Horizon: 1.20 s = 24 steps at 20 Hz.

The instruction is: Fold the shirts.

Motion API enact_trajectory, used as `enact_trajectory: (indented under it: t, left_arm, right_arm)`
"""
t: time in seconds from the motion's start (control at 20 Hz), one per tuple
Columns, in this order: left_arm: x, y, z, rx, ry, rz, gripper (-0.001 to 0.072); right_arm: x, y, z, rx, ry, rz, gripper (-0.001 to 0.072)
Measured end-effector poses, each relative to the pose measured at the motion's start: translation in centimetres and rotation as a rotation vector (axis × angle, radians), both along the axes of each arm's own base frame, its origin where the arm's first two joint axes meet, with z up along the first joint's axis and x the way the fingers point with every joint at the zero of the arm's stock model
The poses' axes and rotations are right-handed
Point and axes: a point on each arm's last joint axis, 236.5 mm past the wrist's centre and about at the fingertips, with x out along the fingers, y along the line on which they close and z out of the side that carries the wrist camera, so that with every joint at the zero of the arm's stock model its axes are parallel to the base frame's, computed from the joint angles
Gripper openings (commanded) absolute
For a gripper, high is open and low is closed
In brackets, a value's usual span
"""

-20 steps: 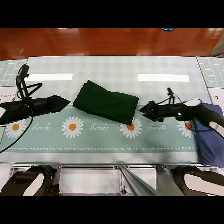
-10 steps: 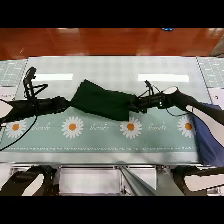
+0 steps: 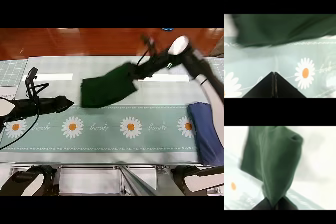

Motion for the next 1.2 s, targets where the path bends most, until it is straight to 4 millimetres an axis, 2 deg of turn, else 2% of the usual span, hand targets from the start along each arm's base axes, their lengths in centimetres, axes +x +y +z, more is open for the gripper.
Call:
enact_trajectory:
  t: [0.15,0.3,0.45,0.6,0.7,0.85,0.95,1.1,1.2]
  left_arm:
    - [-0.2,-0.2,0.0,-0.012,0.012,-0.005,0.0032]
    - [-0.4,-0.5,0.1,-0.022,0.022,-0.01,0.0032]
    - [-0.6,-0.7,0.1,-0.032,0.028,-0.017,0.0032]
    - [-0.7,-0.8,0.2,-0.029,0.017,-0.032,0.0032]
    - [-0.7,-0.9,0.3,-0.028,0.011,-0.038,0.0032]
    - [-0.4,-0.8,0.3,-0.025,-0.001,-0.036,0.0032]
    - [-0.2,-0.7,0.4,-0.018,-0.016,-0.038,0.0032]
    - [0.6,-0.4,0.6,-0.011,-0.045,-0.018,0.0032]
    - [1.6,0.1,1.0,-0.001,-0.088,0.013,0.0032]
  right_arm:
    - [1.5,-5.7,5.7,-0.073,-0.075,-0.076,0.0016]
    - [1.3,-12.8,9.4,-0.114,-0.102,-0.199,0.0016]
    - [-0.2,-20.8,12.2,-0.139,-0.101,-0.357,0.0014]
    - [-2.8,-28.2,13.9,-0.109,-0.071,-0.525,0.0014]
    - [-4.9,-32.5,14.4,-0.087,-0.04,-0.639,0.0014]
    - [-9.2,-38.1,14.5,-0.099,0.006,-0.819,0.0014]
    - [-12.5,-40.8,13.9,-0.117,0.04,-0.931,0.0015]
    - [-19.3,-44.1,10.6,-0.187,0.171,-1.116,0.0017]
    - [-25.7,-45.5,7.2,-0.296,0.331,-1.247,0.0017]
